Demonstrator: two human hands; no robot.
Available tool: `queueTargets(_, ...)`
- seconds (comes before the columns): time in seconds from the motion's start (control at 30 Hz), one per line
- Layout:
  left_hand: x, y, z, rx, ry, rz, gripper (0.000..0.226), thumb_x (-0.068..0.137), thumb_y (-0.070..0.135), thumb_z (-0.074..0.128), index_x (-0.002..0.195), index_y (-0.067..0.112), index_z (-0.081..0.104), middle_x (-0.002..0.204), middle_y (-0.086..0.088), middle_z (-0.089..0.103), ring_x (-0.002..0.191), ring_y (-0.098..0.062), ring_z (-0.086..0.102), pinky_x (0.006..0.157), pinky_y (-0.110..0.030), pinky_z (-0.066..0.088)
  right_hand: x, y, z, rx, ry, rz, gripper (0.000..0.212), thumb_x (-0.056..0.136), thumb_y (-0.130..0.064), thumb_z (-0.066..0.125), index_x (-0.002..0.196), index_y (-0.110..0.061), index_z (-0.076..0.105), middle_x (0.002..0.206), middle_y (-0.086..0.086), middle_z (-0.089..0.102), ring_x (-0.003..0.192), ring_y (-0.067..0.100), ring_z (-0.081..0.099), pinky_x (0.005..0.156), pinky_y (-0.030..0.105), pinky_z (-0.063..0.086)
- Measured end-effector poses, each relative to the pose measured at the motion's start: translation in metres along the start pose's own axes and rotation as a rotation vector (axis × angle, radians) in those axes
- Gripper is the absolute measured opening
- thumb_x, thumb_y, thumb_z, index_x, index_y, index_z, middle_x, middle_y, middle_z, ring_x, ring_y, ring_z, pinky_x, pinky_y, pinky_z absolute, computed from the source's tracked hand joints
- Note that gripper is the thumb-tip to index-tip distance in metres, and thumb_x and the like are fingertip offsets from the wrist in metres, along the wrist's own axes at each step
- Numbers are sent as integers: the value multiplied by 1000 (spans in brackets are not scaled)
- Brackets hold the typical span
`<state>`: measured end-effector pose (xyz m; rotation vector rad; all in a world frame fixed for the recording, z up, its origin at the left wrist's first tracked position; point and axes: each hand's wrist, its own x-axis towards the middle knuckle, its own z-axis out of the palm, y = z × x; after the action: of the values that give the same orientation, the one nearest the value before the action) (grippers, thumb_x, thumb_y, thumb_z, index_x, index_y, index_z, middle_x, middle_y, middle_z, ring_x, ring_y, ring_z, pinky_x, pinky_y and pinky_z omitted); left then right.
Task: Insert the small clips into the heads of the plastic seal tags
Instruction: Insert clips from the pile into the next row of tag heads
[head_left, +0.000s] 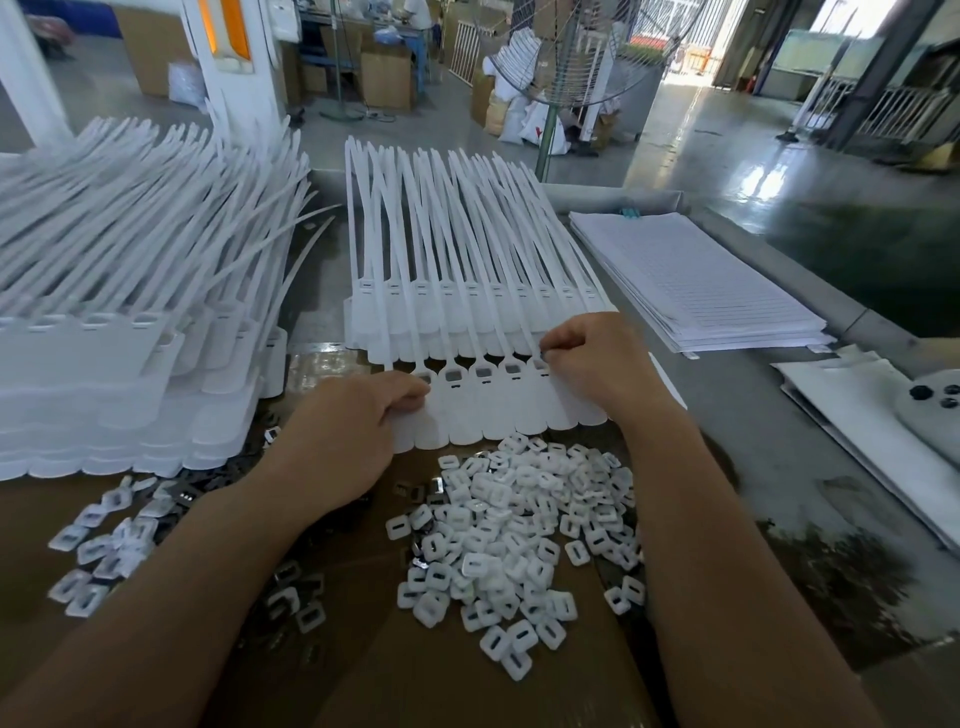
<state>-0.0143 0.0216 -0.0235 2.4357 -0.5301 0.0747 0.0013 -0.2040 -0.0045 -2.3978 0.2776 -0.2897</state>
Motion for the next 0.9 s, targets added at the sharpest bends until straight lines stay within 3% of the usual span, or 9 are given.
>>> queueTargets(0.2, -1, 2, -1, -8, 2, 11, 60, 80, -12, 39, 126, 23, 53, 122, 10, 58, 119, -5, 46, 97, -14, 26, -3, -1, 0, -41, -27, -24, 15, 82, -14, 66, 96, -14, 73, 96, -1, 69, 84, 5, 53, 77, 20, 41)
queueTargets(0.47, -1, 0, 0, -8, -8, 3, 61, 79, -12, 40, 127, 24, 52, 123, 11, 58, 121, -4, 44, 98, -14, 25, -2, 1, -2, -59, -36, -18, 16, 83, -11, 65, 96, -15, 74, 99, 0, 71, 92, 9, 60, 78, 16, 40)
queueTargets(0.6, -2, 0, 0, -9, -7, 1, 61, 79, -12, 41, 127, 24, 53, 123, 12, 58, 118, -1, 44, 96, -12, 25, -1, 1, -1, -105, -18, -22, 16, 82, -11, 66, 95, -15, 74, 96, 0, 72, 82, 4, 57, 71, 14, 38)
queueTargets(0.77, -1, 0, -1, -12, -10, -6, 62, 78, -12, 40, 126, 25, 52, 122, 11, 59, 120, -4, 45, 98, -14, 27, -1, -1, 2, -91, -15, -2, 17, 80, -16, 70, 96, -14, 74, 98, 3, 71, 96, 17, 62, 81, 25, 47)
queueTargets(0.9, -1, 1, -2, -16, -10, -13, 62, 78, -11, 40, 126, 25, 53, 121, 11, 59, 118, -4, 46, 98, -15, 29, -2, -2, 4, -106, -4, 16, 15, 79, -17, 70, 94, -18, 74, 97, 0, 71, 91, 15, 61, 79, 28, 49)
